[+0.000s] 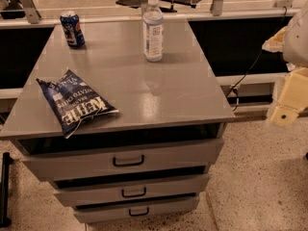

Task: Knock blue plastic bottle over

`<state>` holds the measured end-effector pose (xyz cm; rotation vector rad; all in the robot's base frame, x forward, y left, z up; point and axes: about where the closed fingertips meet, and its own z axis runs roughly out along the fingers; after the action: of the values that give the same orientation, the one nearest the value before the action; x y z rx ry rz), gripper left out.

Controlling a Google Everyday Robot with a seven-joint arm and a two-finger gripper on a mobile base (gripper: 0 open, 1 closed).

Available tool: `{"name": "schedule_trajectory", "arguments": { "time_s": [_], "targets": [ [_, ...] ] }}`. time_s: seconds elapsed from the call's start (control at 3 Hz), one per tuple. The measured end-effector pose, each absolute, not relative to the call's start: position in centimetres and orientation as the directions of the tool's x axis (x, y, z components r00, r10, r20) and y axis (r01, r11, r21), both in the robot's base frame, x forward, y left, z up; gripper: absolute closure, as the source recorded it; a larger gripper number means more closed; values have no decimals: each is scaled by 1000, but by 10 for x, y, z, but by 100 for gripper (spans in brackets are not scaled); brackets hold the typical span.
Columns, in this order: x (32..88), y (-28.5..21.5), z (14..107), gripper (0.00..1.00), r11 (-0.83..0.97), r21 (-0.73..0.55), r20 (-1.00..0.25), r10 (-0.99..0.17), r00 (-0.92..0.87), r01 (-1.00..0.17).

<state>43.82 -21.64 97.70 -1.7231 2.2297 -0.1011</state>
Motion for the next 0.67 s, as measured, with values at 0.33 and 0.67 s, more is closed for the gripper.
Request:
{"name": "schedule_trajectory", "arguments": {
  "time_s": [0.33,0.67],
  "targets": [
    [438,-216,977,0,270,-249,-208,-953,-221,-930],
    [452,-210,974,0,270,-261,-247,-947,-206,-927]
  ]
}}
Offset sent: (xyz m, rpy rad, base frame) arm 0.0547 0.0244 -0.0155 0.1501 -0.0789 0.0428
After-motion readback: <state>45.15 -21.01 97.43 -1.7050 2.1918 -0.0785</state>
